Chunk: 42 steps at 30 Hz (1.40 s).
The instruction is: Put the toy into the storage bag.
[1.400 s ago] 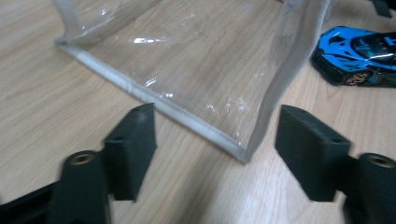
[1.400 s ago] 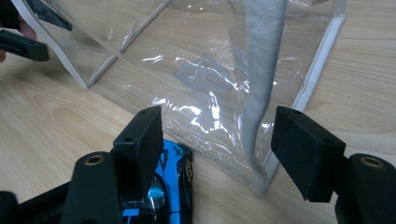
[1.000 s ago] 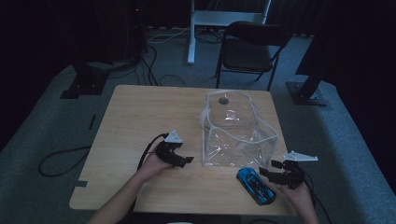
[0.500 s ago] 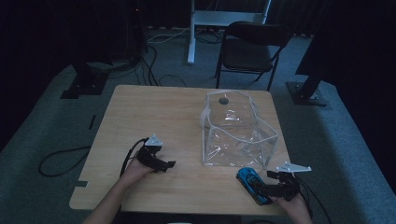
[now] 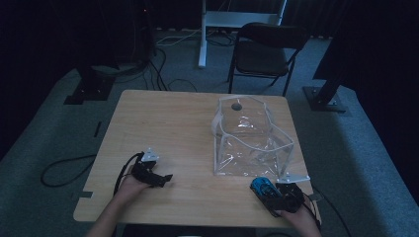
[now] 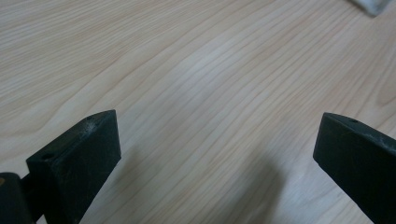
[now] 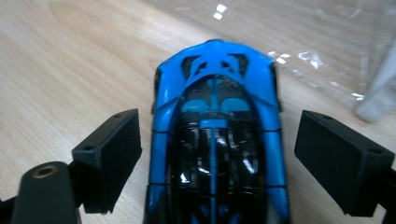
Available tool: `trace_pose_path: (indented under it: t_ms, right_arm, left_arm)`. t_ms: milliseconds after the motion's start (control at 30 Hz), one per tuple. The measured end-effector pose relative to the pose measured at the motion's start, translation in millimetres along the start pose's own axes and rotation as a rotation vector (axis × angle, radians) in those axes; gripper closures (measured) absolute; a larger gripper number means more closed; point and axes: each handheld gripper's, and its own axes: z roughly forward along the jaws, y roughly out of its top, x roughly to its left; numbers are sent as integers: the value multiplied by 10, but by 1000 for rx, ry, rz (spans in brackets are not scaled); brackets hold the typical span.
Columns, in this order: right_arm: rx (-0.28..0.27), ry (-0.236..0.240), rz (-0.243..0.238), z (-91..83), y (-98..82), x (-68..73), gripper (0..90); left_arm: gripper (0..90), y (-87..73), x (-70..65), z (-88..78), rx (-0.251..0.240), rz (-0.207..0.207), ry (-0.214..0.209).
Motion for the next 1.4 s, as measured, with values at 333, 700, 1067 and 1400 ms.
trace_pose_path:
  t_ms: [333,700,1067,1400]
  right_arm:
    - [71,-64,-45,91,13,34,144]
    - [123,-90,-95,122,39,73,143]
    - [157,-84,-108,105,93,100,251]
    - [149,-89,-102,103,83,106,254]
  left_arm:
    - [14,-263,234,-214,5,-74,67]
    - [14,-514,424,-444,20,-127,145]
    - [14,-676,433,-596,41,-140,201]
    - [14,-714,436,-636,1,-127,294]
